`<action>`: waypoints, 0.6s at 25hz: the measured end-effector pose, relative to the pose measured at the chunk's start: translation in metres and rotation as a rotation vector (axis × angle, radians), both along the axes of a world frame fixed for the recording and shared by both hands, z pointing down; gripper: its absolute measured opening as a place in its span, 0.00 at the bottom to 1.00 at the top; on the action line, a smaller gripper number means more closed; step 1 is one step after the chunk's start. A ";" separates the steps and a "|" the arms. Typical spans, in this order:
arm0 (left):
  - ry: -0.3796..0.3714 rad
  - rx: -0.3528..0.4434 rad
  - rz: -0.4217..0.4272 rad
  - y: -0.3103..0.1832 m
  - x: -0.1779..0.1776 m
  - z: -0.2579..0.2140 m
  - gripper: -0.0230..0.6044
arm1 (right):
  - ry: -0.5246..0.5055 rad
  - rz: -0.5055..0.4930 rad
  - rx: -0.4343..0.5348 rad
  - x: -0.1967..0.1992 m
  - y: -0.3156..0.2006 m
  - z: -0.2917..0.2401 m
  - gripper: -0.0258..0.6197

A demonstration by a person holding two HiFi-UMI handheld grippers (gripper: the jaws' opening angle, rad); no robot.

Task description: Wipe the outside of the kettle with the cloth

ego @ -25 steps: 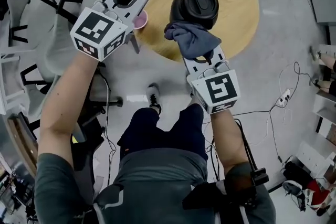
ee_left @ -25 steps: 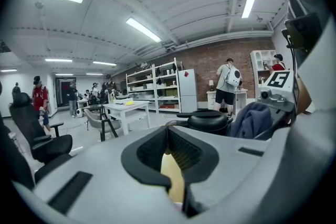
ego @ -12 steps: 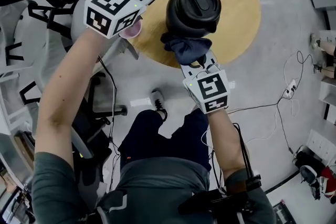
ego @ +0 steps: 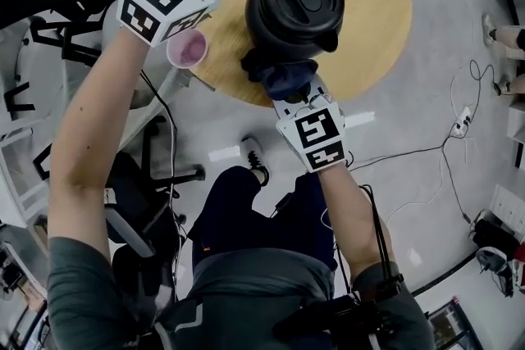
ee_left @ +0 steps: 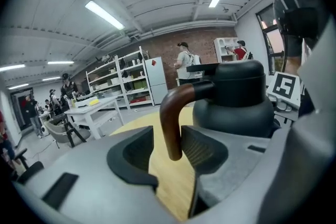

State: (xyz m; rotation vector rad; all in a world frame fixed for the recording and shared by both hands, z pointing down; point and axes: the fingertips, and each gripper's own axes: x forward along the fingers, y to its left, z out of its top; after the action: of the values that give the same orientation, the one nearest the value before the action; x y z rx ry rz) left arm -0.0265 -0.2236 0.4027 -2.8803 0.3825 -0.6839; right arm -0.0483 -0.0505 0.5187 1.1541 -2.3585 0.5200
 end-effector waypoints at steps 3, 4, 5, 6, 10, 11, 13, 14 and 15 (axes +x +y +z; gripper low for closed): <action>-0.016 -0.013 0.016 0.005 0.002 0.001 0.23 | -0.012 0.018 -0.014 0.000 -0.001 0.000 0.16; -0.013 -0.028 0.006 0.005 0.001 0.001 0.22 | -0.023 0.027 -0.023 0.001 -0.001 -0.001 0.15; -0.005 -0.047 -0.010 0.006 0.001 0.001 0.21 | -0.033 0.038 -0.030 0.002 -0.001 -0.001 0.15; 0.006 -0.066 -0.026 0.006 -0.001 0.001 0.21 | -0.042 0.048 -0.037 0.002 -0.001 -0.001 0.15; 0.033 -0.110 -0.096 0.005 -0.008 0.002 0.20 | -0.063 0.083 -0.048 0.008 -0.005 -0.002 0.15; 0.031 -0.115 -0.114 0.004 -0.009 0.002 0.20 | -0.065 0.087 -0.050 0.011 -0.006 -0.002 0.15; 0.019 -0.124 -0.147 0.005 -0.013 0.002 0.20 | -0.073 0.097 -0.059 0.017 -0.008 -0.003 0.15; 0.013 -0.129 -0.163 0.006 -0.015 0.002 0.20 | -0.075 0.101 -0.064 0.020 -0.007 -0.003 0.15; 0.007 -0.134 -0.179 0.008 -0.018 0.002 0.20 | -0.076 0.104 -0.069 0.023 -0.007 -0.003 0.15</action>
State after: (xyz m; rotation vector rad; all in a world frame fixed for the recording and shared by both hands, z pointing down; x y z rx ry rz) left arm -0.0444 -0.2157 0.4046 -3.0003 0.6241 -0.7546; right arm -0.0253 -0.0575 0.5157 1.2507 -2.3332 0.6863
